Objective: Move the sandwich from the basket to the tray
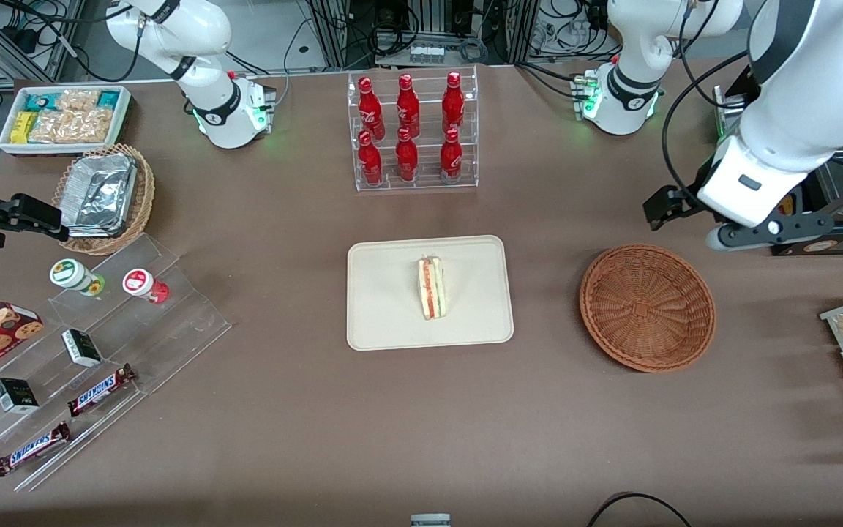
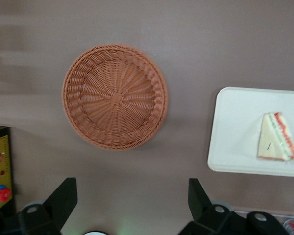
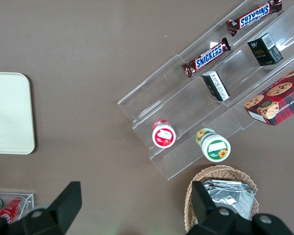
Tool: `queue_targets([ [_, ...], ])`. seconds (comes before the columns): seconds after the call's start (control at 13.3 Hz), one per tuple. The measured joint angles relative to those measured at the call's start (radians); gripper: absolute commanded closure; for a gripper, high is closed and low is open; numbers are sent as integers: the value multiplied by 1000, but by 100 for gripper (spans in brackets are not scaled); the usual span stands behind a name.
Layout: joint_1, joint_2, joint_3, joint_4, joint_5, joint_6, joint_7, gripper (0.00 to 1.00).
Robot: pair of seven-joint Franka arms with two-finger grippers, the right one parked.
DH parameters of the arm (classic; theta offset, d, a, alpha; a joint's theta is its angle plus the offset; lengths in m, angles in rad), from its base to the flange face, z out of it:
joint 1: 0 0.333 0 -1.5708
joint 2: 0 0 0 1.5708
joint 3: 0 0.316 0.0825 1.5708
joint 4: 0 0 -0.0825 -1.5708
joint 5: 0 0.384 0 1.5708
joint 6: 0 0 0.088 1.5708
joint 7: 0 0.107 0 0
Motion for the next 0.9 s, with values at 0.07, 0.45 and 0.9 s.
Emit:
queue_targets([
  [0.07,5,-28,2,-31,3,0,21,0],
  [0.45,13,-120,48,-111,5,0,110,0],
  [0.9,53,-129,49,-116,4,2,138,0],
])
